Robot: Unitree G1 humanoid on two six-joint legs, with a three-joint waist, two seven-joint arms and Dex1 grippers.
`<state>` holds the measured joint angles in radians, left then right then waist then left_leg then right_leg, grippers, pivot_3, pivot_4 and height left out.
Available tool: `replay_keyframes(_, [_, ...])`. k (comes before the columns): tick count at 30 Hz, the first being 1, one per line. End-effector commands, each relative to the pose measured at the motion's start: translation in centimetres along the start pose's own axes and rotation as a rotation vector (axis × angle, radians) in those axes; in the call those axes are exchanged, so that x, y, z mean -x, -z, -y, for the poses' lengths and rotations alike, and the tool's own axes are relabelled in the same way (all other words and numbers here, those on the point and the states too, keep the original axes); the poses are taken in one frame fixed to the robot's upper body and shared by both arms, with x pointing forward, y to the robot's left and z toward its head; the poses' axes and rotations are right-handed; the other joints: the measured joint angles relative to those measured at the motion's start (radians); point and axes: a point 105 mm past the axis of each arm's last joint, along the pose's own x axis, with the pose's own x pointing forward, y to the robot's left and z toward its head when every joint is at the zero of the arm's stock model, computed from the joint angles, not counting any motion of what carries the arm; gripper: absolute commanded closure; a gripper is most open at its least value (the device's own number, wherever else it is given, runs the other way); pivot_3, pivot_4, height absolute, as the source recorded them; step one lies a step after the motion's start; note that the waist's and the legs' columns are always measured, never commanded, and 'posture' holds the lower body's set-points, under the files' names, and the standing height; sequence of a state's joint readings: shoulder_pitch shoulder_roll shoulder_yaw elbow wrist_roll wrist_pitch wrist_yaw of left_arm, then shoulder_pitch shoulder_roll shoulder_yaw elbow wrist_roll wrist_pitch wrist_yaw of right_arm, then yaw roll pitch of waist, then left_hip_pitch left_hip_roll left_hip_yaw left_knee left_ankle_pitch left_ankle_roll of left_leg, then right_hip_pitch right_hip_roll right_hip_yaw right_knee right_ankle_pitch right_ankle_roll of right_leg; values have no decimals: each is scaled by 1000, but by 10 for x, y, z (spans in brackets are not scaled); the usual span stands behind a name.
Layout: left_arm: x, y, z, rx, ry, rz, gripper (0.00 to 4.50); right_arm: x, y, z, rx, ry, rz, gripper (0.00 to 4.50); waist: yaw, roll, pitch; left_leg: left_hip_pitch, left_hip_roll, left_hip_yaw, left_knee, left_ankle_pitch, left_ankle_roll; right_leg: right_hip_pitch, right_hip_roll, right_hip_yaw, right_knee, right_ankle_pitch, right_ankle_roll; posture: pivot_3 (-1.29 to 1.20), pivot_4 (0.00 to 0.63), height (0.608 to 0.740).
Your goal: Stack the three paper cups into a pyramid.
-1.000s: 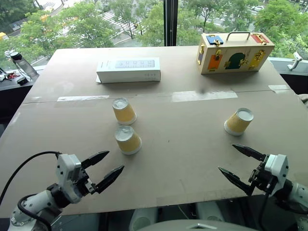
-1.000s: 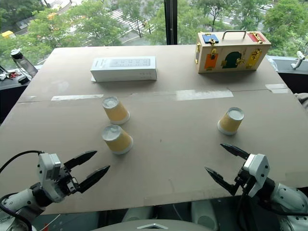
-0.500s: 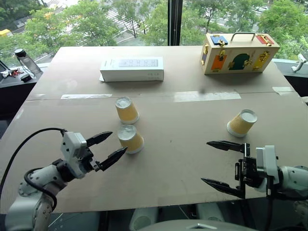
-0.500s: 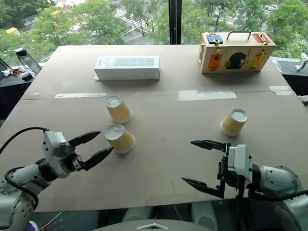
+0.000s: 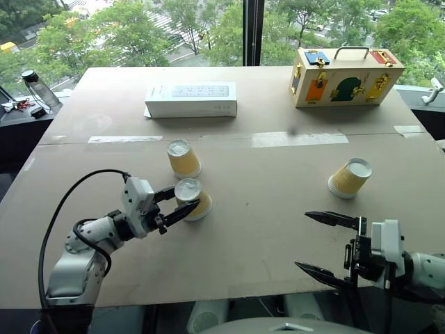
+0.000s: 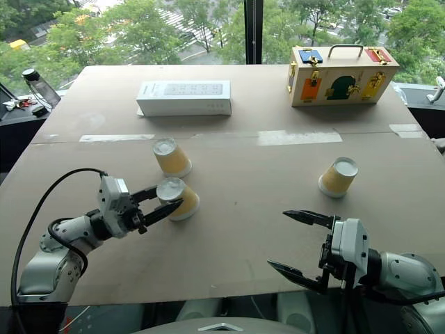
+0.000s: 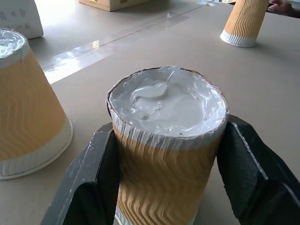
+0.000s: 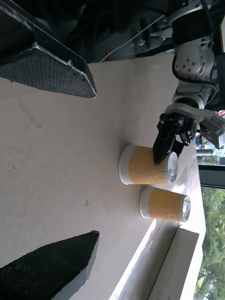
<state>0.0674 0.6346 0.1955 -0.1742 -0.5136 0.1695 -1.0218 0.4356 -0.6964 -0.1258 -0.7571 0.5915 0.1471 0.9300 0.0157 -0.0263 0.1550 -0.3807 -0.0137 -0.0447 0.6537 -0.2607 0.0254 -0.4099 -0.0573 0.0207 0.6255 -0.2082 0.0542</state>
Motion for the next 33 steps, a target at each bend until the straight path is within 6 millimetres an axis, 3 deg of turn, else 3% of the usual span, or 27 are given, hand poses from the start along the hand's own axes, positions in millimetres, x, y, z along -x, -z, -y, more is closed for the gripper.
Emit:
replay_keyframes(1, [-13, -16, 9, -14, 91, 51, 2201, 2, -11, -2, 59, 29, 19, 0, -1, 0, 0, 0, 0, 0, 0, 0, 0, 0, 0, 0, 0, 0, 0, 0, 150, 740])
replay_keyframes(7, [-52, -44, 27, 7, 215, 111, 2201, 3, -9, -2, 59, 92, 11, 0, -1, 0, 0, 0, 0, -1, 0, 0, 0, 0, 0, -1, 0, 0, 0, 0, 150, 740])
replay_keyframes(13, [-118, -65, 25, -26, 235, 82, 2201, 6, -6, -5, 58, 149, -8, 0, -1, 0, 0, 0, -2, -3, 2, 0, 0, 2, 1, -2, 0, 1, 3, 0, 150, 740])
replay_keyframes(18, [-150, -68, 30, -41, 277, 70, 2201, 16, 2, -6, 39, 242, -41, 0, -8, 0, 0, 0, -1, -3, 2, 0, 0, 2, 3, 0, 0, 2, 3, 0, 150, 740])
replay_keyframes(25, [-168, -53, 34, -26, 305, 33, 2201, 27, 9, -5, 31, 365, -72, 0, -3, 0, 0, 0, -1, -4, 1, 0, 0, 2, 3, -1, 0, 0, 1, 0, 150, 740])
replay_keyframes(33, [-165, -42, 32, -57, 307, 3, 2201, 29, 12, -5, 27, 412, -88, 0, -2, 0, 0, -1, -1, -4, 2, 0, 0, 1, 3, -1, 0, 0, 0, 0, 150, 740])
